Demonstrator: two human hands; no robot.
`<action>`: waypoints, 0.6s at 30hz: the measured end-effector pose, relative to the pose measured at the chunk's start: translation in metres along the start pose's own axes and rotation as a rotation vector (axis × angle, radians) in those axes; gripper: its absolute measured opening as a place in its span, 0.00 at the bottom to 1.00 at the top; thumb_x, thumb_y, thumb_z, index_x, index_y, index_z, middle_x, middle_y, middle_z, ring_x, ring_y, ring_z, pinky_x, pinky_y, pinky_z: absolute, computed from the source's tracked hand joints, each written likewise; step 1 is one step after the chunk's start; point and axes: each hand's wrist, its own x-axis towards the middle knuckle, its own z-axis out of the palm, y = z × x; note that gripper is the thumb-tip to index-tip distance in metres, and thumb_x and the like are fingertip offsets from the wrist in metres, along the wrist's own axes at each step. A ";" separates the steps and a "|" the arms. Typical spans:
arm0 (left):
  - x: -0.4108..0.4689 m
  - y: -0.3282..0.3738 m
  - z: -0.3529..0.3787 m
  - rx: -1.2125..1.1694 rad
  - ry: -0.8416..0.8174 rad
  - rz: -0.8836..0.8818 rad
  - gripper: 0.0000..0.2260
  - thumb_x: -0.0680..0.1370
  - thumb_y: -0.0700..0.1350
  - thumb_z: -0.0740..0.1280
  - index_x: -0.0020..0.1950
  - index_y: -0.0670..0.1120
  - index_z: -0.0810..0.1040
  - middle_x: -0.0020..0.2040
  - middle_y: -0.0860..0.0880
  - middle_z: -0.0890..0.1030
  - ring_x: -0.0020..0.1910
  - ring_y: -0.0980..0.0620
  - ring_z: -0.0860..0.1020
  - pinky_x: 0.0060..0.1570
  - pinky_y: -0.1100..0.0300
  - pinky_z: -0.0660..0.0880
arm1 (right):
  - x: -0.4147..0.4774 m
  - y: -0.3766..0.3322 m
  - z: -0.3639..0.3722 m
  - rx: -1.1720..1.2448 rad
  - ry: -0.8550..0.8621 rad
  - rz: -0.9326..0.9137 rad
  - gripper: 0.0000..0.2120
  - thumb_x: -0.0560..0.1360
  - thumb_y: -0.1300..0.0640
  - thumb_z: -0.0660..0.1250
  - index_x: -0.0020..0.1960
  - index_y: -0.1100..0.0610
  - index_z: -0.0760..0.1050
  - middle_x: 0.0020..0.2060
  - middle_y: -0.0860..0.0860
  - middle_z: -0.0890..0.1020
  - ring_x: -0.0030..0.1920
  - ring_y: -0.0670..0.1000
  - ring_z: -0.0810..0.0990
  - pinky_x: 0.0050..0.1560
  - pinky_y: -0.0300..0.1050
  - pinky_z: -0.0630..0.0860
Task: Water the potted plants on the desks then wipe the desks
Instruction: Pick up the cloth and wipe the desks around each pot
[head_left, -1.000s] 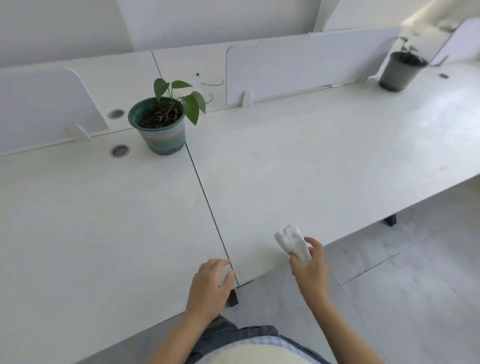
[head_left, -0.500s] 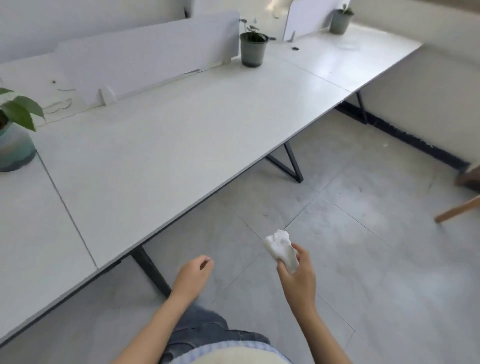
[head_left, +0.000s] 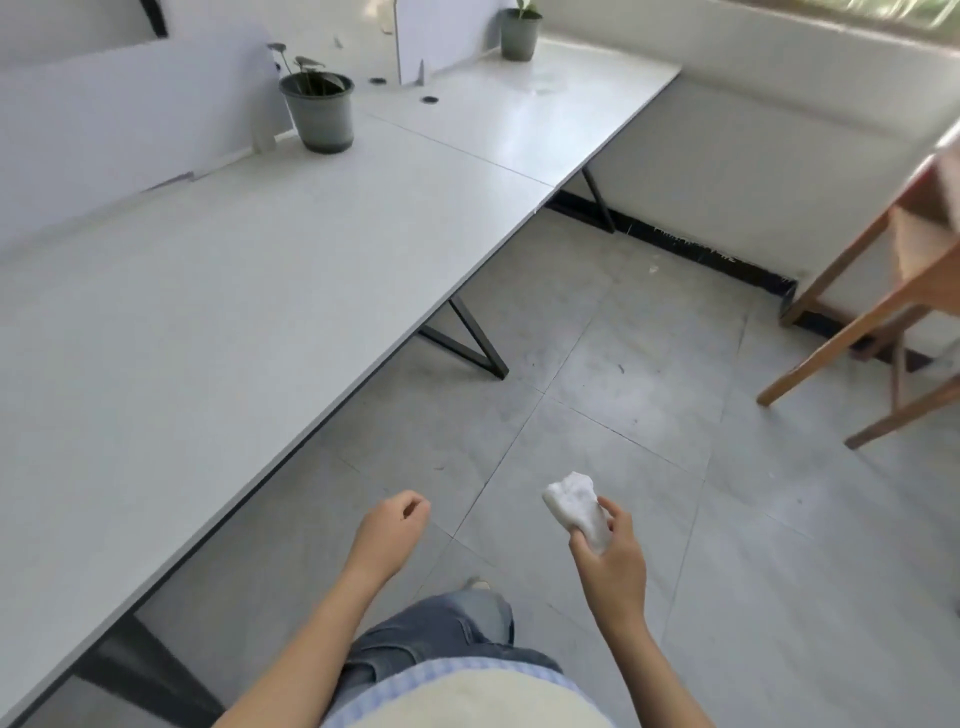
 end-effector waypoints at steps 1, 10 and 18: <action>0.023 0.019 -0.003 -0.043 0.026 0.012 0.11 0.77 0.43 0.59 0.34 0.47 0.71 0.32 0.49 0.73 0.36 0.47 0.70 0.38 0.56 0.65 | 0.022 -0.008 -0.005 -0.002 0.015 -0.008 0.21 0.72 0.62 0.65 0.65 0.58 0.67 0.55 0.55 0.77 0.50 0.57 0.77 0.42 0.43 0.70; 0.132 0.118 0.035 0.013 -0.123 0.034 0.07 0.78 0.45 0.59 0.43 0.48 0.75 0.40 0.48 0.79 0.41 0.50 0.75 0.43 0.56 0.71 | 0.170 -0.051 -0.009 -0.015 -0.028 -0.002 0.21 0.73 0.61 0.65 0.65 0.56 0.67 0.56 0.54 0.77 0.51 0.56 0.77 0.43 0.43 0.70; 0.266 0.183 0.049 -0.121 0.128 -0.127 0.12 0.77 0.43 0.59 0.34 0.54 0.71 0.35 0.51 0.76 0.39 0.47 0.74 0.40 0.57 0.68 | 0.354 -0.093 -0.016 -0.038 -0.131 -0.095 0.20 0.73 0.62 0.64 0.65 0.56 0.67 0.53 0.50 0.75 0.49 0.54 0.76 0.43 0.44 0.70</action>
